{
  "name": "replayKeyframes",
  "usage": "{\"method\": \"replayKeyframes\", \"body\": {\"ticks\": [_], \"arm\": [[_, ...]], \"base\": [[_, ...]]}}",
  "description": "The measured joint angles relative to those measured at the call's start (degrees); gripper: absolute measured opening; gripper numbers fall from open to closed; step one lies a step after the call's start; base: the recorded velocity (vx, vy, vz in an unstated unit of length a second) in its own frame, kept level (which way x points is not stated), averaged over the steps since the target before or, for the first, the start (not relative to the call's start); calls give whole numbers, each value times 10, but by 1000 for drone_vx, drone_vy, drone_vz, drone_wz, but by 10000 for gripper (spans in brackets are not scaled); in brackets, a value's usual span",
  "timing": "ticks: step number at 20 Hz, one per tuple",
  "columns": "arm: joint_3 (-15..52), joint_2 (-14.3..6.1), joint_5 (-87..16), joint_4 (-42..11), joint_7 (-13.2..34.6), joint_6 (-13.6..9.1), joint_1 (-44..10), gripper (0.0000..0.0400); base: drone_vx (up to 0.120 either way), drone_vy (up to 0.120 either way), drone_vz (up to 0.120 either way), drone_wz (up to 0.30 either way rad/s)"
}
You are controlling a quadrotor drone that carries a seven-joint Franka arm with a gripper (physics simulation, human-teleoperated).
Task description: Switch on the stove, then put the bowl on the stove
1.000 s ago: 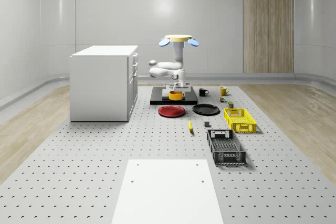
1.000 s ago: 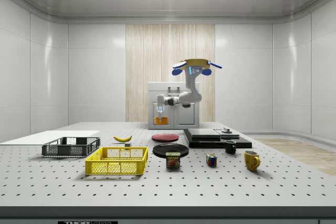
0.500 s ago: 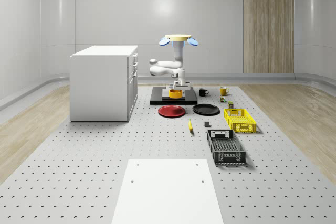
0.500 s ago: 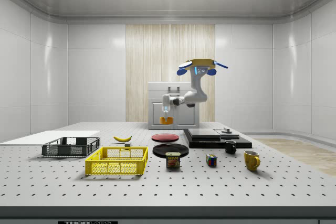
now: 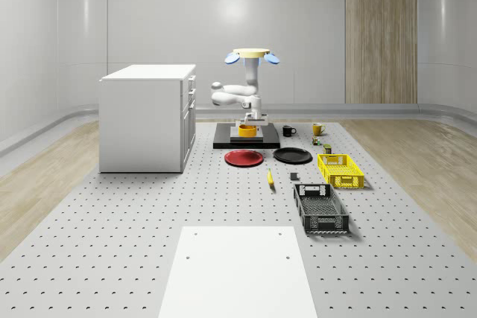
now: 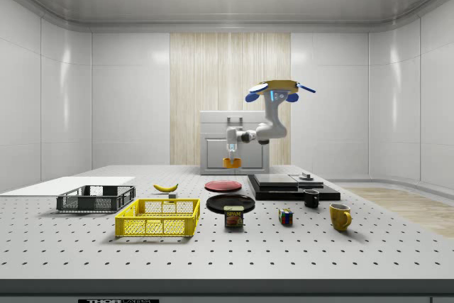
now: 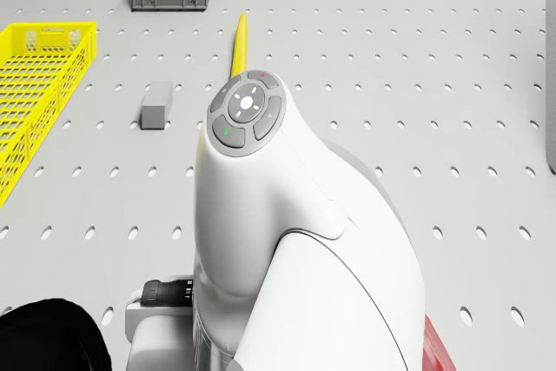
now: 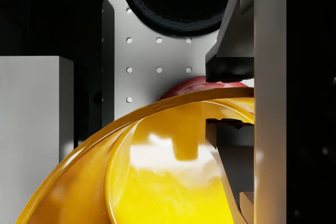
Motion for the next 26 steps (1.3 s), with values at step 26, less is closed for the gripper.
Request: {"method": "replayKeyframes", "body": {"ticks": [26], "arm": [[1, -15, 6, 0, 2, 14, -2, 100]], "base": [[-120, -6, 0, 0]]}}
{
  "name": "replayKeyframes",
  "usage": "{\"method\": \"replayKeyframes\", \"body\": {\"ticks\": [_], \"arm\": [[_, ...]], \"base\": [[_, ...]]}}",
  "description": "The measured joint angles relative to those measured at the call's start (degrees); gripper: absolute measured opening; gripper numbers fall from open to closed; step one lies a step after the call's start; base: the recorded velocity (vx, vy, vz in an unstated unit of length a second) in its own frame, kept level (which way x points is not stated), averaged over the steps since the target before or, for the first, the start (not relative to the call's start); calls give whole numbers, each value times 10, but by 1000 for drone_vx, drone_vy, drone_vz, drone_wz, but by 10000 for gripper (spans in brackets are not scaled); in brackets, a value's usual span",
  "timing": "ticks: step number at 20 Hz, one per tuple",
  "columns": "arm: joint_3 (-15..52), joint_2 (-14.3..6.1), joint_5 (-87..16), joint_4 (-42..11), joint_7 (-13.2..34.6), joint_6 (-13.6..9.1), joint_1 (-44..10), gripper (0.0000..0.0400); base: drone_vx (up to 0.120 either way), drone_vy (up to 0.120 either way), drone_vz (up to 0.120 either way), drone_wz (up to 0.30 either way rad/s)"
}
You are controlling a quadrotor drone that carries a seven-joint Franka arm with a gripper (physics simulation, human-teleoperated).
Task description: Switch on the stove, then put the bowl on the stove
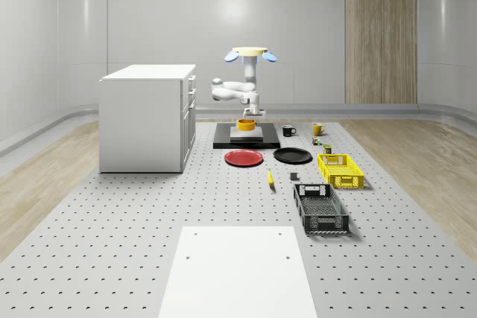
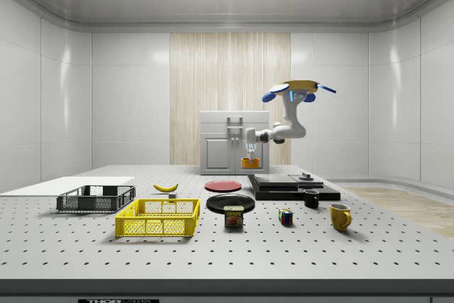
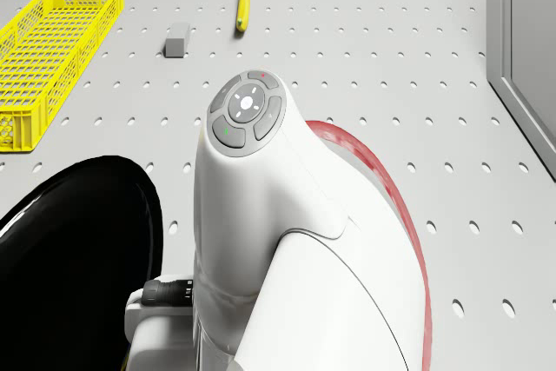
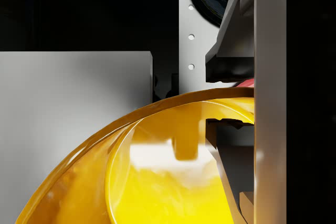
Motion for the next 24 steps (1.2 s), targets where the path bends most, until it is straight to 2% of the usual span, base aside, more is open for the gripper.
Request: {"method": "replayKeyframes", "body": {"ticks": [11, 18, 24], "arm": [[0, -4, 2, 0, 0, 4, -1, 100], [0, -6, 3, 0, 1, 6, -1, 100], [1, -8, 3, 0, 1, 7, -1, 100]], "base": [[-120, 0, 0, 0], [-120, 0, -114, 0], [-113, 0, 0, 0]]}}
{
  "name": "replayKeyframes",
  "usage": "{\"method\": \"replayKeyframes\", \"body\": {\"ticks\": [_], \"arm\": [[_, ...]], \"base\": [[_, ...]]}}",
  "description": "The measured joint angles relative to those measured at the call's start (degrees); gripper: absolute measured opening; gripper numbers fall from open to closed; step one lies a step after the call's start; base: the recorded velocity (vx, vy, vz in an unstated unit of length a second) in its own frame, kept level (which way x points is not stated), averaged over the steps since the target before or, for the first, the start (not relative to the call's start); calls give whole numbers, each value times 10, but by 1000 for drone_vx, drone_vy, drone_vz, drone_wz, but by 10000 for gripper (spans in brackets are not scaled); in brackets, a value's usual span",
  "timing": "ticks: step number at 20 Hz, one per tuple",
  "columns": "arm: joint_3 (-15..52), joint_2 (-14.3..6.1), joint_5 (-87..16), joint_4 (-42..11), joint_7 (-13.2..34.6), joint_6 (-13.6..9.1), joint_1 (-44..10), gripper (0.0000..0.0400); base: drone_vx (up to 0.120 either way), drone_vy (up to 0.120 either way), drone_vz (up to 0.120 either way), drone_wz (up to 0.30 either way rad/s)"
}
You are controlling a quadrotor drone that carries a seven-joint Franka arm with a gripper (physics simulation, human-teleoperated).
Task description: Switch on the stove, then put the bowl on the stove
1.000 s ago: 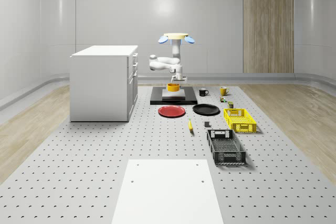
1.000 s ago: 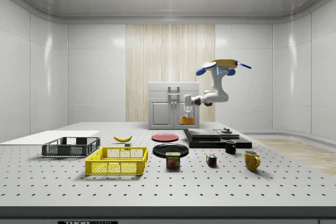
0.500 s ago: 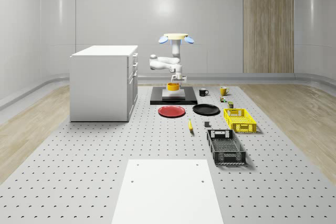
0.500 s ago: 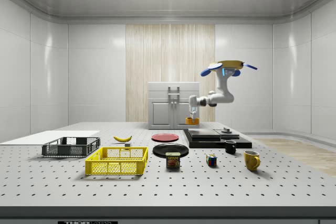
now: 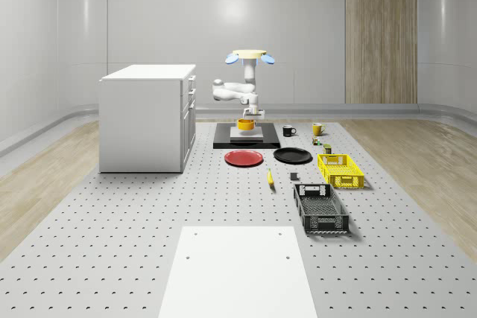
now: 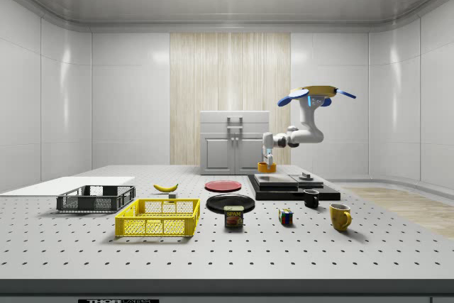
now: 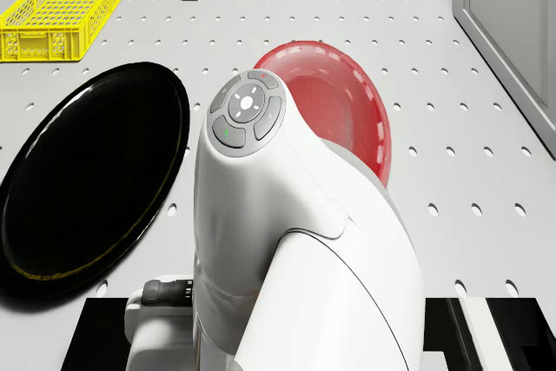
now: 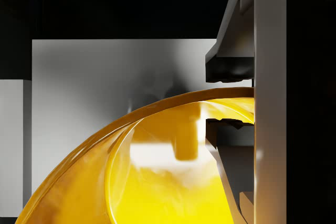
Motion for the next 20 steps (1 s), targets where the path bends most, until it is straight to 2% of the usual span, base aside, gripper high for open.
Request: {"method": "replayKeyframes", "body": {"ticks": [16, 18, 20], "arm": [[-73, 1, -67, 15, 2, 27, -11, 100], [-77, 2, -71, 16, 2, 28, -12, 218], [-75, 2, -70, 15, 2, 26, -11, 289]], "base": [[0, 0, 0, 0], [0, 0, 0, 0], [0, 0, 0, 0]]}}
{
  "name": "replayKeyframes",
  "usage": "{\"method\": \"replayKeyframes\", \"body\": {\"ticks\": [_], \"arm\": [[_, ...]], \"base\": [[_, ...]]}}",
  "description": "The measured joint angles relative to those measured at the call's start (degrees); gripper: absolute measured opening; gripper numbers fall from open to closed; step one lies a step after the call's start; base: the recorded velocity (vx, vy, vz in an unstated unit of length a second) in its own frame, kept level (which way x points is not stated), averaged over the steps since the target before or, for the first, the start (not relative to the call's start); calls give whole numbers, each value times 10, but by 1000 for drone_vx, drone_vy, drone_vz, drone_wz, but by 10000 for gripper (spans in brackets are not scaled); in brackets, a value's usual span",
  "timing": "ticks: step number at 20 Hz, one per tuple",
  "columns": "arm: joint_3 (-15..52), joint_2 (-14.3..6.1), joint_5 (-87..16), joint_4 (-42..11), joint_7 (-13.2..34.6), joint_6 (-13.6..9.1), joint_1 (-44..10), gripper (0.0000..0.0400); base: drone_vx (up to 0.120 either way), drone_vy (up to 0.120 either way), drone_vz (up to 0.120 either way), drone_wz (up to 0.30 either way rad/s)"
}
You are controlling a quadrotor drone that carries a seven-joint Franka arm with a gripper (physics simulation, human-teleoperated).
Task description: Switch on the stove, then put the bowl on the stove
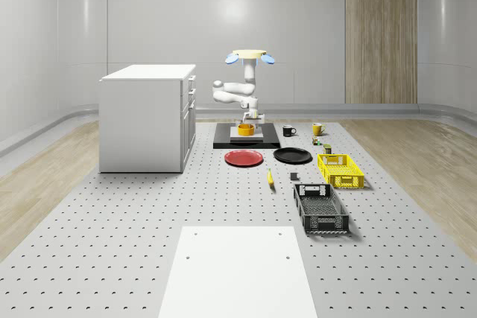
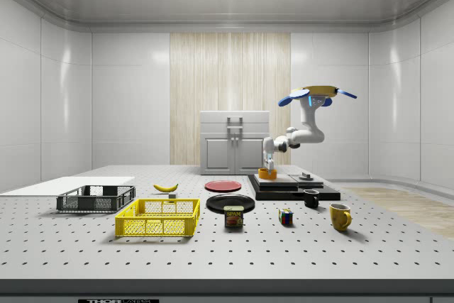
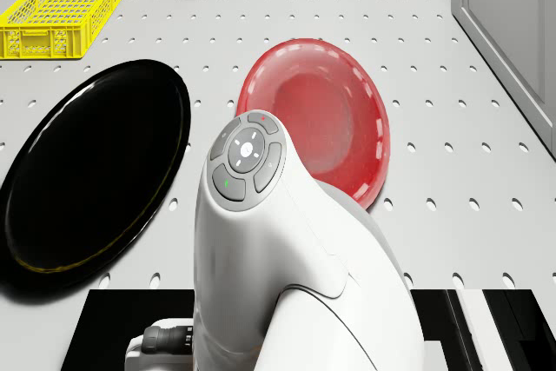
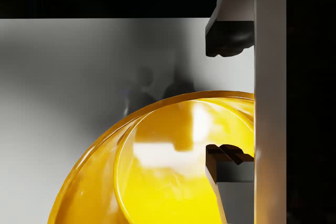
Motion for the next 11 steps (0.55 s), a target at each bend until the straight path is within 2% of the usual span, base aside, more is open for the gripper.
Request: {"method": "replayKeyframes", "body": {"ticks": [2, 4, 11], "arm": [[9, 0, 8, -2, 0, -4, 2, 333], [21, 1, 19, -5, -1, -9, 4, 359], [58, 0, 53, -13, -2, -23, 10, 392]], "base": [[0, 0, 0, 0], [0, 0, 0, 0], [0, 0, 0, 0]]}}
